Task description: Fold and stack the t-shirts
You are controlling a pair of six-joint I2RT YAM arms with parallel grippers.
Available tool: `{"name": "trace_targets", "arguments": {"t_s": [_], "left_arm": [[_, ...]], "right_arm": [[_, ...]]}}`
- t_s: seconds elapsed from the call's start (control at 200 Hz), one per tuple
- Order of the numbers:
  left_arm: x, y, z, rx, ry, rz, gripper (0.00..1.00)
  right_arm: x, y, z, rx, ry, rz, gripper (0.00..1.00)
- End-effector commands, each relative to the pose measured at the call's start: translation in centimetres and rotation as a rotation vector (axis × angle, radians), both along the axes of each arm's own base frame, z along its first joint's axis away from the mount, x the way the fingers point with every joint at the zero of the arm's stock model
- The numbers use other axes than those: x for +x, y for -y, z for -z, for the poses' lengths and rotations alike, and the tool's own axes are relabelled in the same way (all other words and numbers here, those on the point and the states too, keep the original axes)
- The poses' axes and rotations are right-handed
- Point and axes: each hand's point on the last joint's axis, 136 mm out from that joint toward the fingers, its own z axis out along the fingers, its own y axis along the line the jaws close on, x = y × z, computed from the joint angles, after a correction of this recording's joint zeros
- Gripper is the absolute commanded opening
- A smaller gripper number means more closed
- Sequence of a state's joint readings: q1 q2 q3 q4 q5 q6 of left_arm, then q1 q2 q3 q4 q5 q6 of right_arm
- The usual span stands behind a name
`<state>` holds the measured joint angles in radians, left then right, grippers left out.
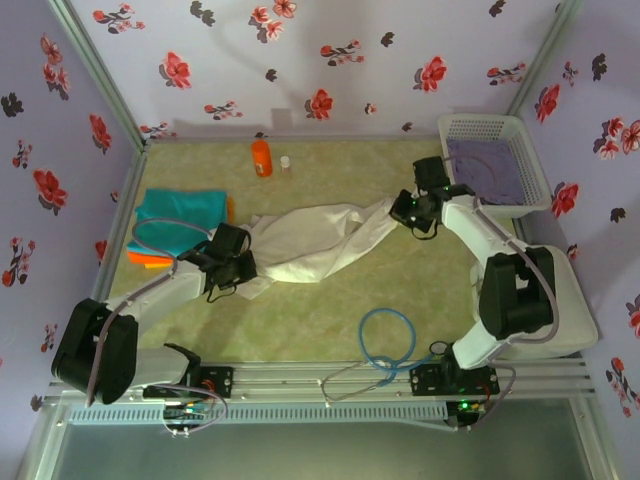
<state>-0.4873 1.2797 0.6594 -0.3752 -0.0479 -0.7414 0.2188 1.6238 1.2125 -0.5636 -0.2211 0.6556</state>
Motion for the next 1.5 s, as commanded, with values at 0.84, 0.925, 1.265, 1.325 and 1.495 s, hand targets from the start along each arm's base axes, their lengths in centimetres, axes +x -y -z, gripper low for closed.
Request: {"name": "trace_targets", "arguments": {"t_s": [0.84,0.925,1.265,1.325,1.495], "left_arm": [[-0.3,0.3,0.0,-0.004,-0.008,0.024,0.00],[-0.2,0.4,0.2,-0.002,-0.012,0.031,0.00],[0.1,0.8,0.5,-0.015,-0.019,0.030,0.00],[-0.1,0.7,0.6,-0.013,-0.023,0.030,0.00],[-0.5,0.4,0.5,0.000,-0.034,0.036,0.02]], "right_arm": [[6.3,1.1,0.1,-0.113,0.107,-0.015,0.81],[4.6,2.7,-0.6,-0.155,0.129,0.015,0.82],[-1.0,5.7,3.4,-0.171,0.066,0.084,0.66],[-1.2,6.0,4.5,-0.172,0.052,0.091,0.60],[-0.4,5.4,7.5,-0.128,0.008,0.080,0.48]]}}
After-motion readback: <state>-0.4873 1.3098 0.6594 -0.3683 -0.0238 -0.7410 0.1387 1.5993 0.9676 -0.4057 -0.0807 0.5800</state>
